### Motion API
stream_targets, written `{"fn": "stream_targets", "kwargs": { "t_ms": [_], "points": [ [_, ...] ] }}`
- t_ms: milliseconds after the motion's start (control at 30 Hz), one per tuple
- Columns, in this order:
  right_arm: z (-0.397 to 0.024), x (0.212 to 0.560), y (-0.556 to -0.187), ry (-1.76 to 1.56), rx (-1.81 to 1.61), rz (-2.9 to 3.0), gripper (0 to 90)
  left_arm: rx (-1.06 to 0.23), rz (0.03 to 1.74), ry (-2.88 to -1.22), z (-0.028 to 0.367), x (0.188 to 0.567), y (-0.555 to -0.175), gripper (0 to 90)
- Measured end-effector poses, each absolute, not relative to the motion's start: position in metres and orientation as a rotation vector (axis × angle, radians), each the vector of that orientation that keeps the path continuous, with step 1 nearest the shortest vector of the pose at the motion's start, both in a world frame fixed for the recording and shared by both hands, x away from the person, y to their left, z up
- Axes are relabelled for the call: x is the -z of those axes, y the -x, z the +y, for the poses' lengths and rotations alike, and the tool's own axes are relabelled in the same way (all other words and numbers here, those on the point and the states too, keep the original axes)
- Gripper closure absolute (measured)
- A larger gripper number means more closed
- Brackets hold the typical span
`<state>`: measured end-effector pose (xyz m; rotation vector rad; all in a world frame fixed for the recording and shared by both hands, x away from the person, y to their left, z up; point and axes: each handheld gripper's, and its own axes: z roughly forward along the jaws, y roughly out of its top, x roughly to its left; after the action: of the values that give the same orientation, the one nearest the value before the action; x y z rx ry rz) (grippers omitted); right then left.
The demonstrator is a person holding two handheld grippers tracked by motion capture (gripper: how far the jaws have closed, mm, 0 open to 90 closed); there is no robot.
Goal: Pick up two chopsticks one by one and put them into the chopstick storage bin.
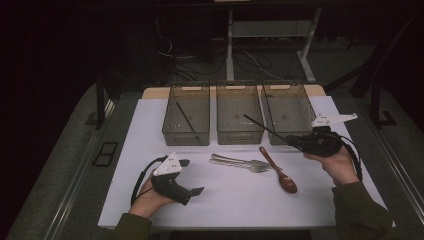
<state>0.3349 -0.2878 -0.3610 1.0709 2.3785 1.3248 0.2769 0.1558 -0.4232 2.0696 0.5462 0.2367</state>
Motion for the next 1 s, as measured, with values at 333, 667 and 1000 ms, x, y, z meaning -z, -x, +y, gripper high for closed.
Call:
{"fn": "stream_targets", "kwargs": {
  "t_ms": [333, 667, 1000],
  "points": [
    [-0.263, 0.354, -0.346, -1.051, -1.302, 2.383, 86.5, -0.233, 0.54, -2.071, 0.155, 0.422, -0.277, 0.0],
    [-0.226, 0.351, -0.364, -1.037, -1.284, 2.406, 86.4, -0.228, 0.546, -2.053, 0.153, 0.423, -0.276, 0.0],
    [-0.19, 0.346, -0.384, -1.046, -1.269, 2.422, 86.4, -0.225, 0.543, -2.045, 0.154, 0.422, -0.276, 0.0]
  ]
}}
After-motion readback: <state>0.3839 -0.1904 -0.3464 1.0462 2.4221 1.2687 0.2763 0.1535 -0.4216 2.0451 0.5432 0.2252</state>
